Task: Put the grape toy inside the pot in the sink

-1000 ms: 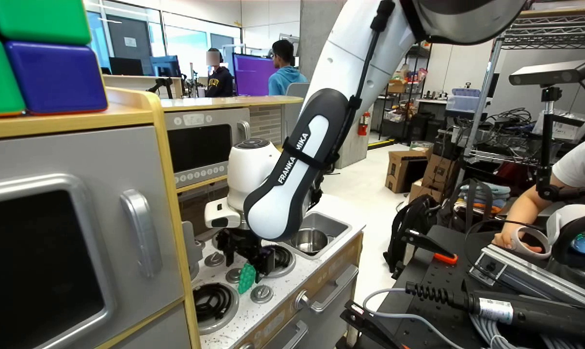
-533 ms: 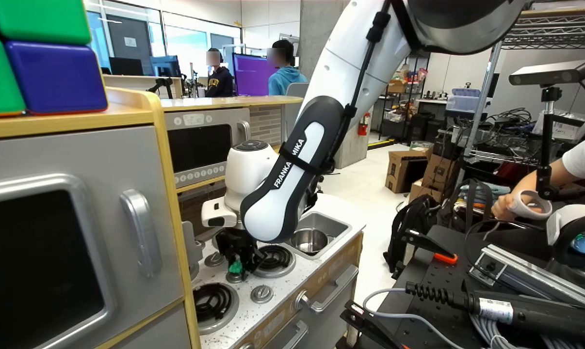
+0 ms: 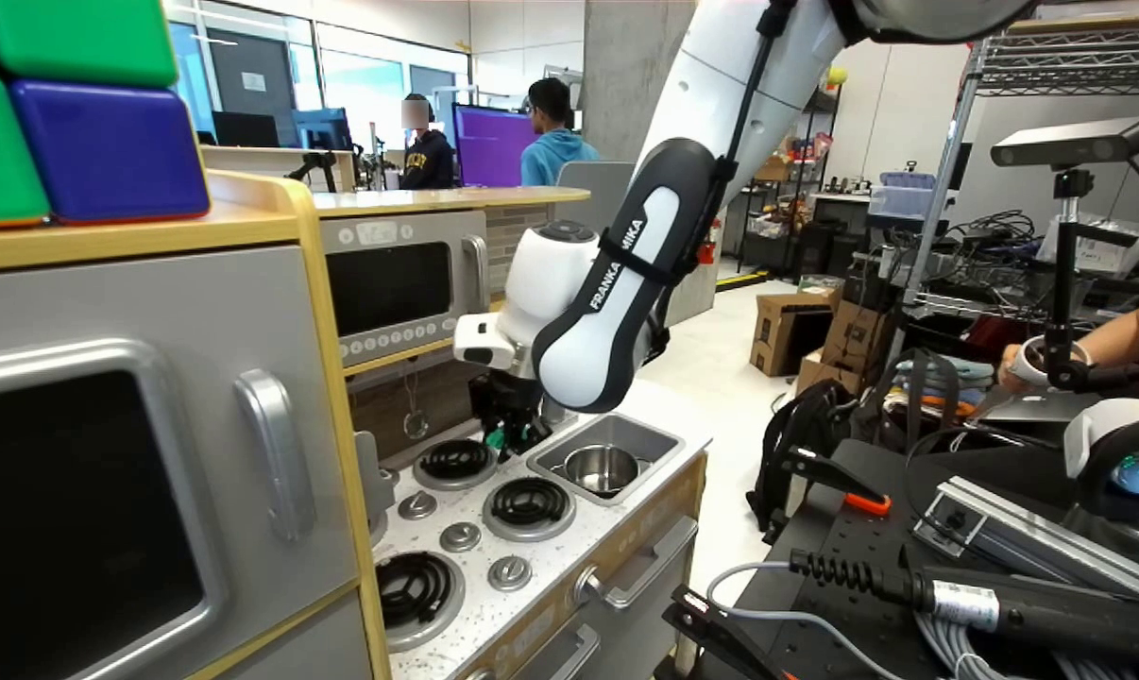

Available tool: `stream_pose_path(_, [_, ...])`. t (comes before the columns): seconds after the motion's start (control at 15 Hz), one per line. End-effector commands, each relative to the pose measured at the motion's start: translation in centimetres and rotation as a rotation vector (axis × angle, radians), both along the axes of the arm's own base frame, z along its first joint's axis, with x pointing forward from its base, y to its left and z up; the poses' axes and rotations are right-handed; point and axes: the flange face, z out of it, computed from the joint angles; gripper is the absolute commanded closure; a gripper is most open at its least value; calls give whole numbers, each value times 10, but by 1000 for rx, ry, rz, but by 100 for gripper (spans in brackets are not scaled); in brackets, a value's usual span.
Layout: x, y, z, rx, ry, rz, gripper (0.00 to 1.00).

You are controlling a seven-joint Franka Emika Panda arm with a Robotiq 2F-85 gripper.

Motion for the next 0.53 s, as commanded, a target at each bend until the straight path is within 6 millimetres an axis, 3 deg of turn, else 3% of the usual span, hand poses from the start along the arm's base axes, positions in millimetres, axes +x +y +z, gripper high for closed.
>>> stream_pose_path(0.0, [-25, -55, 13, 41, 8, -104, 92])
stream_pose_path(0.13, [-40, -75, -4, 69, 28, -157, 92])
stream_pose_path(0.47, [-62, -95, -32, 167, 95, -279, 92])
